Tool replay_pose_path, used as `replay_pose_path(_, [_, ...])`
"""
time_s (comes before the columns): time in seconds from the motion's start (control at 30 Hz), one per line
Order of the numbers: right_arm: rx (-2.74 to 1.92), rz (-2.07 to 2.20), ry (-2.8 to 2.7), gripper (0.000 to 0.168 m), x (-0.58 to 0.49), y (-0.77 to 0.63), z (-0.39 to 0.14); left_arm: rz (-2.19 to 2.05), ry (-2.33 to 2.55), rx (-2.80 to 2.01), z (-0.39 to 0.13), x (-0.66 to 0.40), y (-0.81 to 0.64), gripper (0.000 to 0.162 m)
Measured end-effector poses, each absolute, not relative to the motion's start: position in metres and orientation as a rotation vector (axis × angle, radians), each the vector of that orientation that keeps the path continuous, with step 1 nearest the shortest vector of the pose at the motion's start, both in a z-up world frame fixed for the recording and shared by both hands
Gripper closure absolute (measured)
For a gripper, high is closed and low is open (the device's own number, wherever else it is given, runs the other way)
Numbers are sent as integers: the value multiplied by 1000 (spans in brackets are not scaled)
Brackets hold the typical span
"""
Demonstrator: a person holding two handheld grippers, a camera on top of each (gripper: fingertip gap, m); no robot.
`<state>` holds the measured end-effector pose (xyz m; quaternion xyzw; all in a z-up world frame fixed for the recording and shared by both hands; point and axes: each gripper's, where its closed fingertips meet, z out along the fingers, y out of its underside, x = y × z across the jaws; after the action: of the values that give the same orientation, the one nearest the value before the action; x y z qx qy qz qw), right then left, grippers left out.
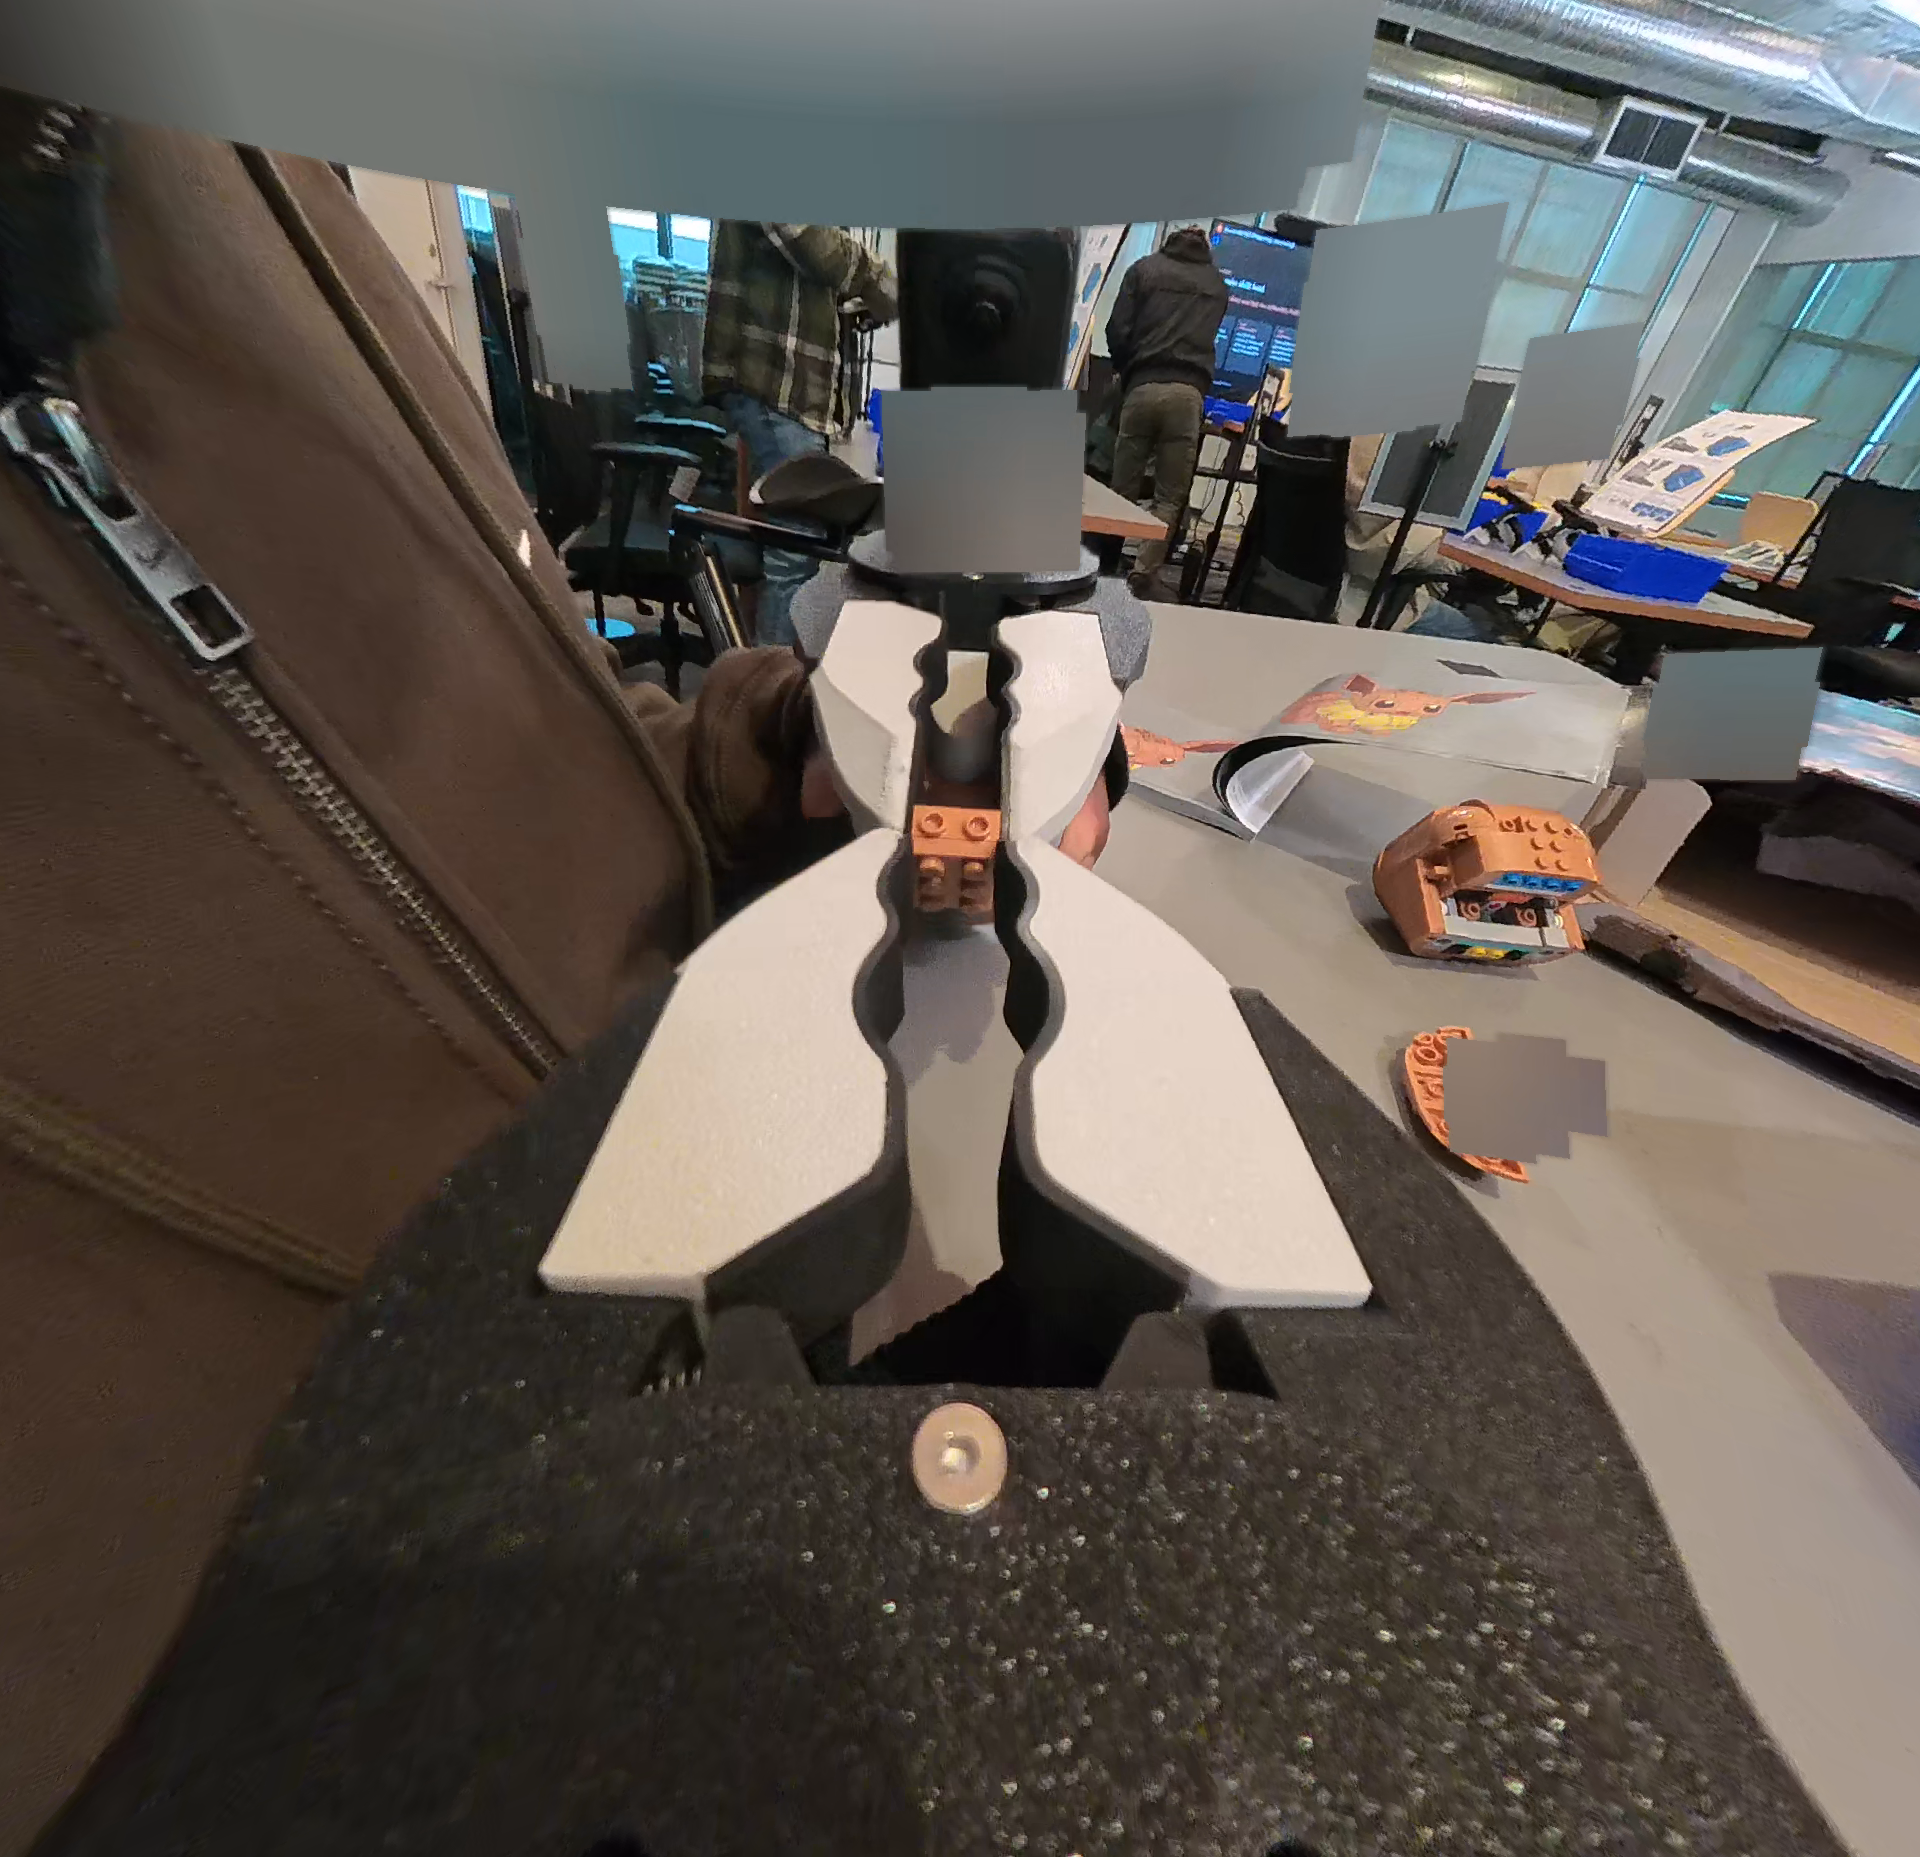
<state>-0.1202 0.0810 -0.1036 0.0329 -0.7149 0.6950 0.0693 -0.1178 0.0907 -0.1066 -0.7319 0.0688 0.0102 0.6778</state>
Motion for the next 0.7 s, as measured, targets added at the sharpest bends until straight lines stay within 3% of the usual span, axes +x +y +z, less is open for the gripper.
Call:
replay_pose_path(0.47, [36, 2117, -2112, 155, -125, 82, -100, -91, 44, -1559, -98, -122, 90, 147])
replay_pose_path(0.5, [9, 2091, -2104, 168, -131, 84, -101, -95, 37, -1554, -97, -123, 89, 147])
replay_pose_path(0.6, [-59, 2027, -2080, 168, -145, 100, -104, -160, -31, -1342, -67, -133, 64, 146])
replay_pose_path(0.7, [-68, 2023, -2052, 168, -151, 112, -101, -138, -214, -1337, -76, -162, 54, 147])
